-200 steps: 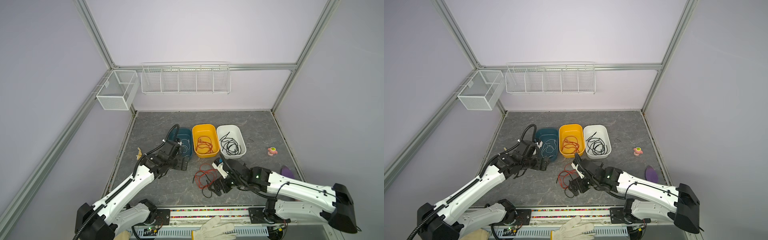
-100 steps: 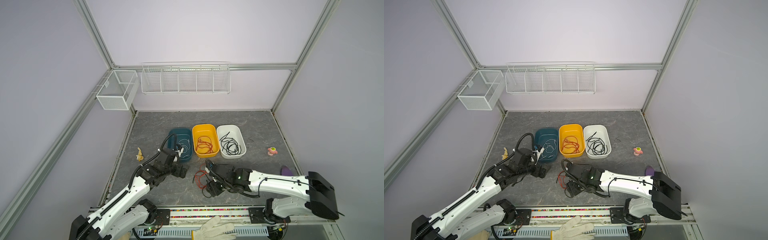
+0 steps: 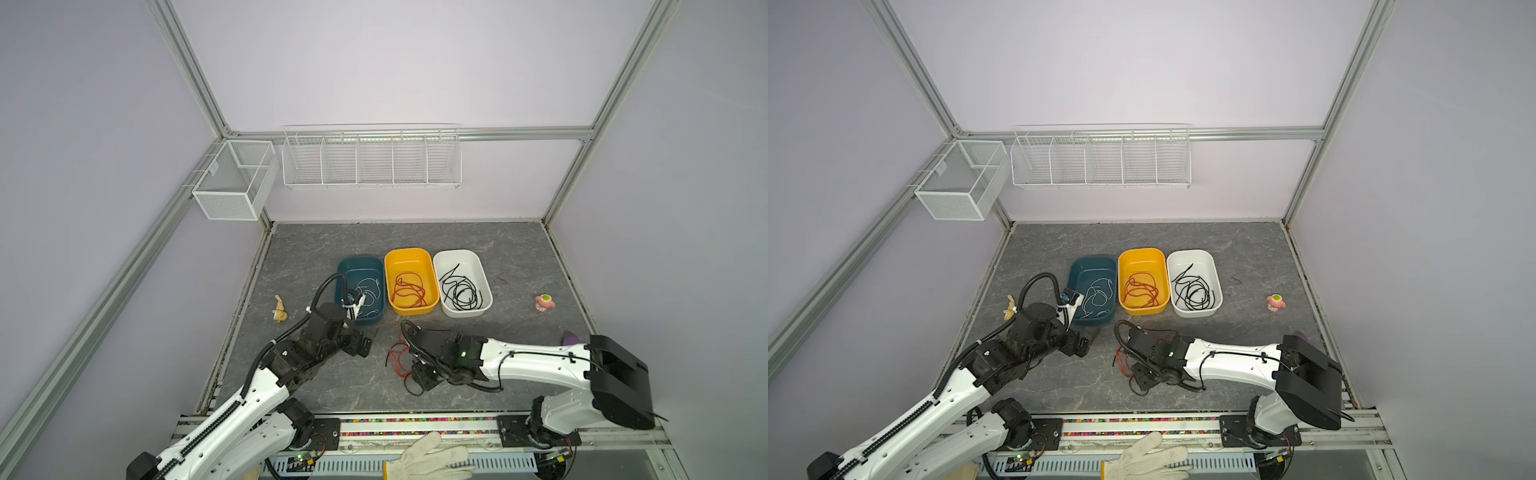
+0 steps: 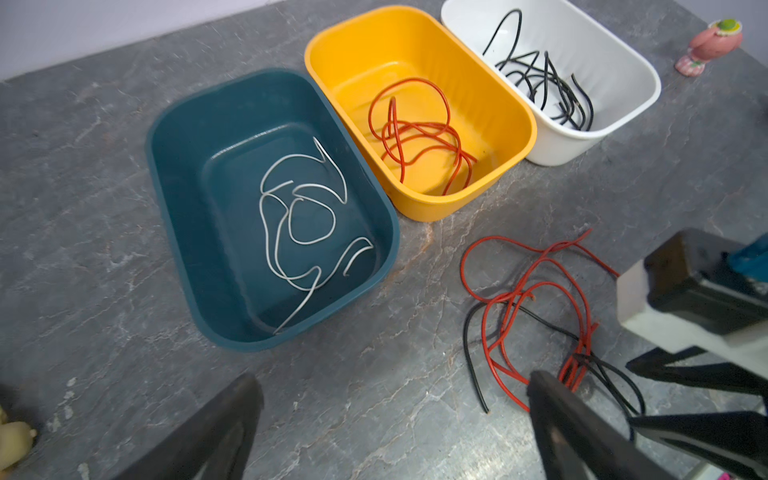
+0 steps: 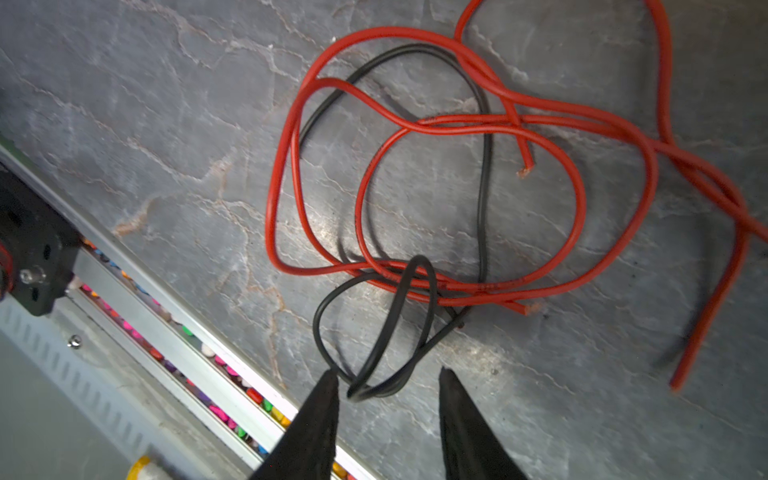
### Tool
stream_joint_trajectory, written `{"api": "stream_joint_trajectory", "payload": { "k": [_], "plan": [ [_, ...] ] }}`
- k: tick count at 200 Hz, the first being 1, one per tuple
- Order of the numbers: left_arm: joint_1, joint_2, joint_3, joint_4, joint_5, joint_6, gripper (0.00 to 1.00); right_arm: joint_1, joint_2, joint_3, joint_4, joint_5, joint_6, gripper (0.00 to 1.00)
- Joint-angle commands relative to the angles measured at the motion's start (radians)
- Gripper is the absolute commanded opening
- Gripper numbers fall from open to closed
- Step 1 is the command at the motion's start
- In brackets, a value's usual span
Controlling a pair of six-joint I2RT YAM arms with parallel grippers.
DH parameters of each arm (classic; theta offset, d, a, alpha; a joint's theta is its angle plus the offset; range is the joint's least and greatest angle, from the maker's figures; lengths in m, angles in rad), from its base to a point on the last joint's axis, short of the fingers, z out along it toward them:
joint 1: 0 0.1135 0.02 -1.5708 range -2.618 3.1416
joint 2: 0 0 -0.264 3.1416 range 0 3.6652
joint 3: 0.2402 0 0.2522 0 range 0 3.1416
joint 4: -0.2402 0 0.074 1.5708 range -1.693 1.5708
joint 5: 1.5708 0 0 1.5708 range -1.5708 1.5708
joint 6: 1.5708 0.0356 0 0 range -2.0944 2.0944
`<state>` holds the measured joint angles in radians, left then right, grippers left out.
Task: Untangle the cables
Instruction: 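Reach the right gripper down to the cable pile and grasp a black cable, then lift the black cable and carry it toward the white tub with the right gripper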
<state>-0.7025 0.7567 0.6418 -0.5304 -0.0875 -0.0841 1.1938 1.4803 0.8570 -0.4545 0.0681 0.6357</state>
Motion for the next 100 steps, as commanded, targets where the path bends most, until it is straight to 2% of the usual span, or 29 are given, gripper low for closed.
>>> {"api": "stream_joint_trajectory", "payload": {
  "k": [1, 100],
  "plan": [
    [-0.005, -0.042, -0.019, 0.017, -0.053, 0.021, 0.99, 0.004, 0.013, 0.016, 0.014, 0.032, 0.012, 0.37],
    [-0.004, 0.039, -0.002, -0.014, -0.054, 0.027, 0.99, 0.003, -0.031, 0.016, -0.003, 0.074, -0.001, 0.14]
  ]
}}
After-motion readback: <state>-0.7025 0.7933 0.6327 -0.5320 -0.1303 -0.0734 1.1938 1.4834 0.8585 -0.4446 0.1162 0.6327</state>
